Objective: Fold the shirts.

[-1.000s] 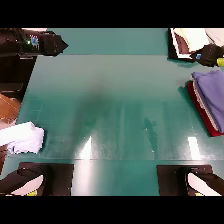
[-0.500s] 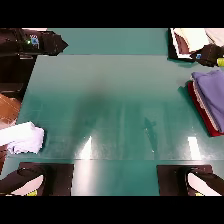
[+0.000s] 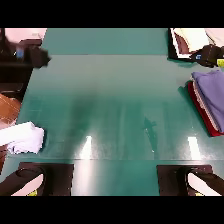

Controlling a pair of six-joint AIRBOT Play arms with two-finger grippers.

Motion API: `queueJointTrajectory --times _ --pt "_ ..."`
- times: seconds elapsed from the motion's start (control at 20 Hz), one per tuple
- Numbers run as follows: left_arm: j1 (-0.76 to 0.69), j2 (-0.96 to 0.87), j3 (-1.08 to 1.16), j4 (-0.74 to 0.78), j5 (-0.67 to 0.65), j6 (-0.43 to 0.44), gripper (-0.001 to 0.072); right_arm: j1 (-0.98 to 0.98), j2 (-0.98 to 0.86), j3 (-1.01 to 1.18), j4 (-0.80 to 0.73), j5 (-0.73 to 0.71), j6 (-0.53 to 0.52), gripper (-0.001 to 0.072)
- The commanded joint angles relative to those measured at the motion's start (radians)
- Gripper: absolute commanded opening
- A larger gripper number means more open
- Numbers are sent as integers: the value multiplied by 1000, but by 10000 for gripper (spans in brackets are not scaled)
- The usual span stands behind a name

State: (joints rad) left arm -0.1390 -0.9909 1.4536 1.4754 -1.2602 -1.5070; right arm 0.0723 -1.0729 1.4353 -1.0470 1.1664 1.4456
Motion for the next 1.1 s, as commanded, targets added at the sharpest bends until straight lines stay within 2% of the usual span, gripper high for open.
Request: queueJointTrajectory --times 0.0,0.05,0.1,0.15,0.2,0.45,0.65,0.7,0.75,0.8,0.95,1.05 --pt "71 145 -209 266 -149 -25 27 1 0 0 -1 4 0 20" --pt "106 177 -297 294 -168 -32 28 1 0 0 0 5 0 20" --pt "140 193 -375 307 -180 -31 75 1 0 0 -1 7 0 20" --pt "176 201 -455 310 -184 -34 411 1 0 0 -1 11 0 20" --pt "207 200 -526 310 -181 -44 649 1 0 0 -1 16 0 20" --pt "305 200 -842 310 -27 -66 643 1 0 0 -1 24 0 20" --pt "308 201 -913 313 21 -118 641 1 0 0 -1 19 0 20" --pt "308 201 -911 314 14 -140 535 1 0 0 -1 19 0 20" --pt "308 201 -906 314 10 -143 233 1 0 0 -1 18 0 20" --pt "308 201 -897 312 3 -143 41 1 0 0 -1 18 0 20" --pt "308 207 -797 312 -42 -145 26 1 1 0 2 -5 0 20" --pt "308 218 -636 286 -91 -142 25 1 0 27 6 -24 0 19"
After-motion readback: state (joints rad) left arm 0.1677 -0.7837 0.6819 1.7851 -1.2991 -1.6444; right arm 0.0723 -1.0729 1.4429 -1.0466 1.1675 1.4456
